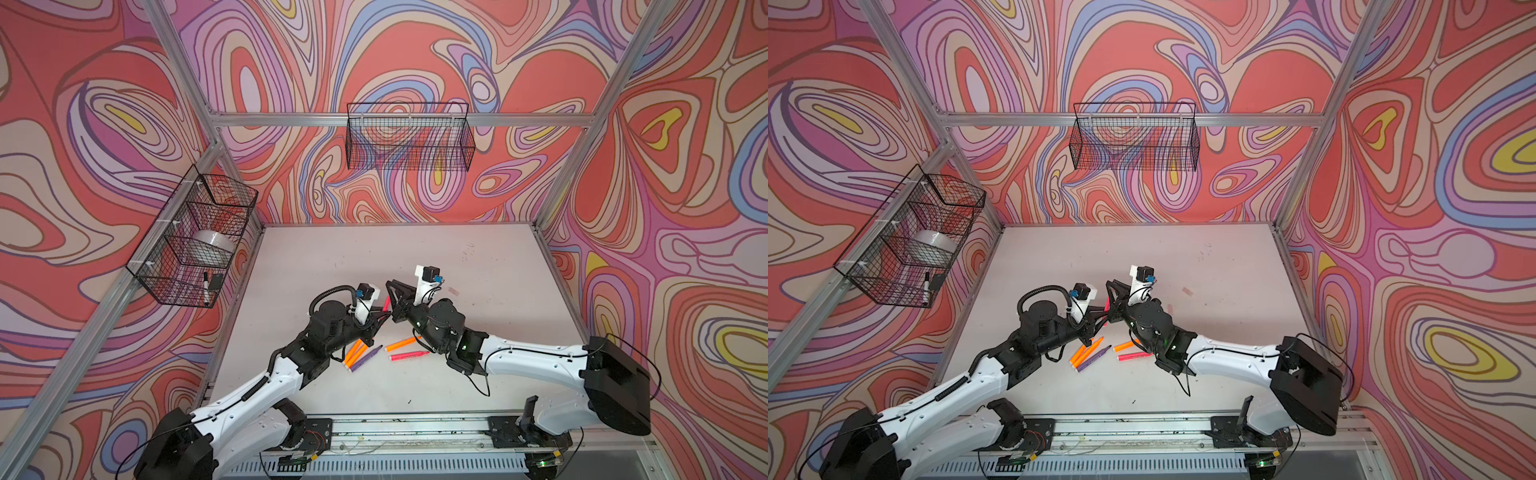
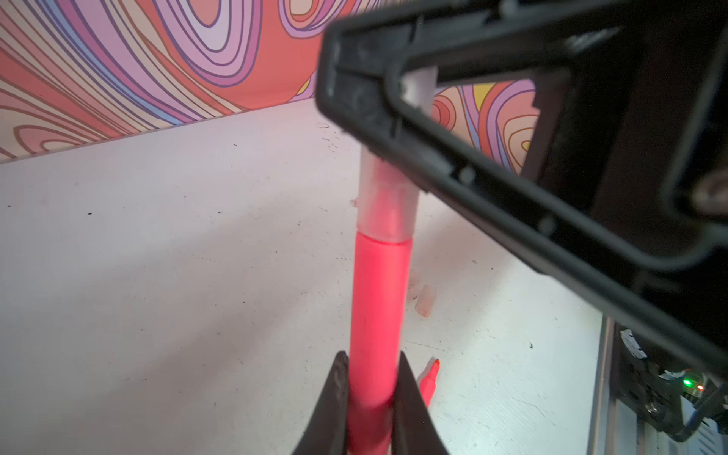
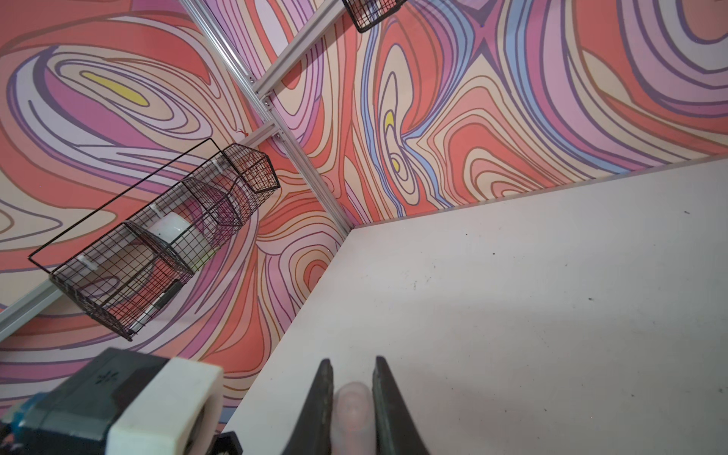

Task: Insert pens into pen caps
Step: Put on the pen cap to the pen.

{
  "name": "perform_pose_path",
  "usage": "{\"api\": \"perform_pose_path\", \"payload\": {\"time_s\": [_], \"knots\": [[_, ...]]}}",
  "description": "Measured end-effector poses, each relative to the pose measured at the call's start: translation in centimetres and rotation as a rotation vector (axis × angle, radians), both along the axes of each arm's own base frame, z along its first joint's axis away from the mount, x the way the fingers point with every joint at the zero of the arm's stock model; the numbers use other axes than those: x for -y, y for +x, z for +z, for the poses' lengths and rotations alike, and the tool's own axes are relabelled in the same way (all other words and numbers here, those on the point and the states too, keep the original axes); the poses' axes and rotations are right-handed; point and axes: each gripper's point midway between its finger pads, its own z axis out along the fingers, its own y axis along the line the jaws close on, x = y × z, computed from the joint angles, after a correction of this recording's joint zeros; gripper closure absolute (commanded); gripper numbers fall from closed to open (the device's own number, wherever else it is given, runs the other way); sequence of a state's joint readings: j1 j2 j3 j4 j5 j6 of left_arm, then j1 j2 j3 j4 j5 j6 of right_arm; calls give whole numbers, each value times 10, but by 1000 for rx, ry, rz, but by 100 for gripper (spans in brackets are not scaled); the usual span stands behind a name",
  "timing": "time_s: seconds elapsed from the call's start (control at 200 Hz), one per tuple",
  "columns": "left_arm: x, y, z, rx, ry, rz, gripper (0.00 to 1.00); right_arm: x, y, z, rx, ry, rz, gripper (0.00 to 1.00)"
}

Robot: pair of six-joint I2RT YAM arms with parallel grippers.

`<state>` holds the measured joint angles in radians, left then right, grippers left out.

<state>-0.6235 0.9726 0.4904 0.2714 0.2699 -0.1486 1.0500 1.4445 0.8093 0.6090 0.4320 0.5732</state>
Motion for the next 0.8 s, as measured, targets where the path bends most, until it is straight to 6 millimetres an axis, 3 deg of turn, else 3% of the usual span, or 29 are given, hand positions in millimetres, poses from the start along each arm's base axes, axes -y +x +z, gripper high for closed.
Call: {"api": "perform_pose_path", "payload": {"time_s": [0.275,0.801], "knots": [[-7,4,8,46,10,39,100,-3,4,6,-48,-17,-86,100],[-4,5,-10,12,46,19,100,-4,4,-10,-65,-56,-87,100]]}}
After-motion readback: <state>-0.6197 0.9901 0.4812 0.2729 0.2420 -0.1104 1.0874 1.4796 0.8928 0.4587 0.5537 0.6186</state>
